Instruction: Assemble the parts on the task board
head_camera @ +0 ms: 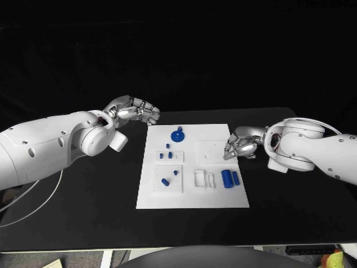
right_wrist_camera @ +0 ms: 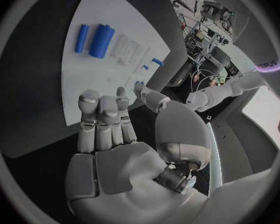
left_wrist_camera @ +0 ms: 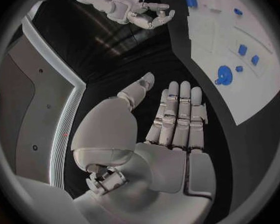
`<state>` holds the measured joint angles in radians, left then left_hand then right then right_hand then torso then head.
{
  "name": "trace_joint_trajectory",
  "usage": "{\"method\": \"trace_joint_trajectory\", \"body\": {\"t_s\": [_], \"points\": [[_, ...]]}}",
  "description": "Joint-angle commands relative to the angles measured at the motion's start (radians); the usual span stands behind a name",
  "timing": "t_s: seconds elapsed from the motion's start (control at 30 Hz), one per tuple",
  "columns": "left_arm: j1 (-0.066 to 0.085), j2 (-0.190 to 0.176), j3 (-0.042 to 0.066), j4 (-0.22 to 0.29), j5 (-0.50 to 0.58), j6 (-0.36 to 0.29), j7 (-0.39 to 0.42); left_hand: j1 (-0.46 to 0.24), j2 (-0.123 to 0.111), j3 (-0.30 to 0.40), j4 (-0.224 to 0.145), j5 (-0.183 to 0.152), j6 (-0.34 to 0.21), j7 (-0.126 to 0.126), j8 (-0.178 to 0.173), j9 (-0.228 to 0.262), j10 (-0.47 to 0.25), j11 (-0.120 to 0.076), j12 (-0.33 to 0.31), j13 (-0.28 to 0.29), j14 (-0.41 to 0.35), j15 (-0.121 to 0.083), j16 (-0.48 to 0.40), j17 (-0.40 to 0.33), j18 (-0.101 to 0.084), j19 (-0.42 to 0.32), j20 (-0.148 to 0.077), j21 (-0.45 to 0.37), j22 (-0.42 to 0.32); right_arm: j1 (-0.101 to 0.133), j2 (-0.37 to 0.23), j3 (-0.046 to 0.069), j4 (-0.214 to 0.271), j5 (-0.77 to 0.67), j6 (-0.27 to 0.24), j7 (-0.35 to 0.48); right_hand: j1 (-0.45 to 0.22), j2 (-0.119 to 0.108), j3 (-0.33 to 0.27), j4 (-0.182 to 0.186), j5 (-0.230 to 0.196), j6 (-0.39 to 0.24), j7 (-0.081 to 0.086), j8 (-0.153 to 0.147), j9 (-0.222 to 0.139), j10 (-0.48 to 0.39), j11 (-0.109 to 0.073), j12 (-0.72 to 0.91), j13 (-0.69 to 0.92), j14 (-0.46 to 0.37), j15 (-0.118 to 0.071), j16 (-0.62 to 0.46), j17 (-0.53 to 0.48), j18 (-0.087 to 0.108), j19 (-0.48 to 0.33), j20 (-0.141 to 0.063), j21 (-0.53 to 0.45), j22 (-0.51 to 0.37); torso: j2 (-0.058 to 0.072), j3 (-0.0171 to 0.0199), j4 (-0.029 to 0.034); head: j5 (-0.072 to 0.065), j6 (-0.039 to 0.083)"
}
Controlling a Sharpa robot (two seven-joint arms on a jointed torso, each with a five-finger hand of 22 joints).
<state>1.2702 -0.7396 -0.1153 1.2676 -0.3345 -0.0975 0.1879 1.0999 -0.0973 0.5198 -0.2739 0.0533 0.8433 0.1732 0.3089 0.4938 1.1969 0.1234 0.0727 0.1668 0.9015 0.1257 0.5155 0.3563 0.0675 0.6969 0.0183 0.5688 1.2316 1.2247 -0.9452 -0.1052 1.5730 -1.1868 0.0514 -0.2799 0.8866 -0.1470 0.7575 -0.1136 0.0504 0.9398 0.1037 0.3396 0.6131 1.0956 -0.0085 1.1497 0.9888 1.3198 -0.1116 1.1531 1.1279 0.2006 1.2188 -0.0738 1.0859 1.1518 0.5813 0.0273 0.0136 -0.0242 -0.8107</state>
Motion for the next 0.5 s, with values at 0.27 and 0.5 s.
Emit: {"method": "trace_joint_trajectory", "body": {"t_s": [0.27, 0.5], "points": [[0.000, 0.000, 0.001, 0.005, 0.014, 0.014, 0.014, -0.013, 0.001, -0.003, 0.007, 0.000, -0.008, 0.000, 0.006, -0.002, -0.007, 0.001, -0.001, -0.002, 0.009, 0.001, -0.009, 0.003, 0.010, 0.002, 0.008, -0.006, 0.003, 0.000, -0.002, -0.037, 0.024, 0.144, 0.115, -0.261, -0.061, 0.049, 0.013, -0.004, 0.002, -0.032, 0.008, -0.022, 0.014, 0.021, 0.007, 0.033, 0.039, 0.005, 0.001, 0.019, 0.017, 0.061, 0.031, -0.023, 0.014, 0.006, -0.012, 0.0032, -0.0195, -0.010, -0.007], [-0.002, 0.000, 0.001, 0.004, 0.015, 0.016, 0.015, -0.018, 0.001, -0.004, 0.010, 0.000, -0.009, 0.000, 0.007, -0.003, -0.007, 0.001, -0.001, -0.002, 0.009, 0.001, -0.011, 0.005, 0.010, 0.002, 0.008, -0.007, 0.004, -0.003, 0.008, -0.046, 0.006, 0.174, 0.108, -0.296, -0.132, 0.019, -0.021, -0.006, -0.002, -0.031, 0.010, -0.024, 0.023, 0.019, 0.010, 0.033, 0.049, 0.004, 0.004, 0.023, 0.022, 0.061, 0.031, -0.022, 0.018, 0.010, -0.013, 0.0033, -0.0219, -0.013, -0.010]]}}
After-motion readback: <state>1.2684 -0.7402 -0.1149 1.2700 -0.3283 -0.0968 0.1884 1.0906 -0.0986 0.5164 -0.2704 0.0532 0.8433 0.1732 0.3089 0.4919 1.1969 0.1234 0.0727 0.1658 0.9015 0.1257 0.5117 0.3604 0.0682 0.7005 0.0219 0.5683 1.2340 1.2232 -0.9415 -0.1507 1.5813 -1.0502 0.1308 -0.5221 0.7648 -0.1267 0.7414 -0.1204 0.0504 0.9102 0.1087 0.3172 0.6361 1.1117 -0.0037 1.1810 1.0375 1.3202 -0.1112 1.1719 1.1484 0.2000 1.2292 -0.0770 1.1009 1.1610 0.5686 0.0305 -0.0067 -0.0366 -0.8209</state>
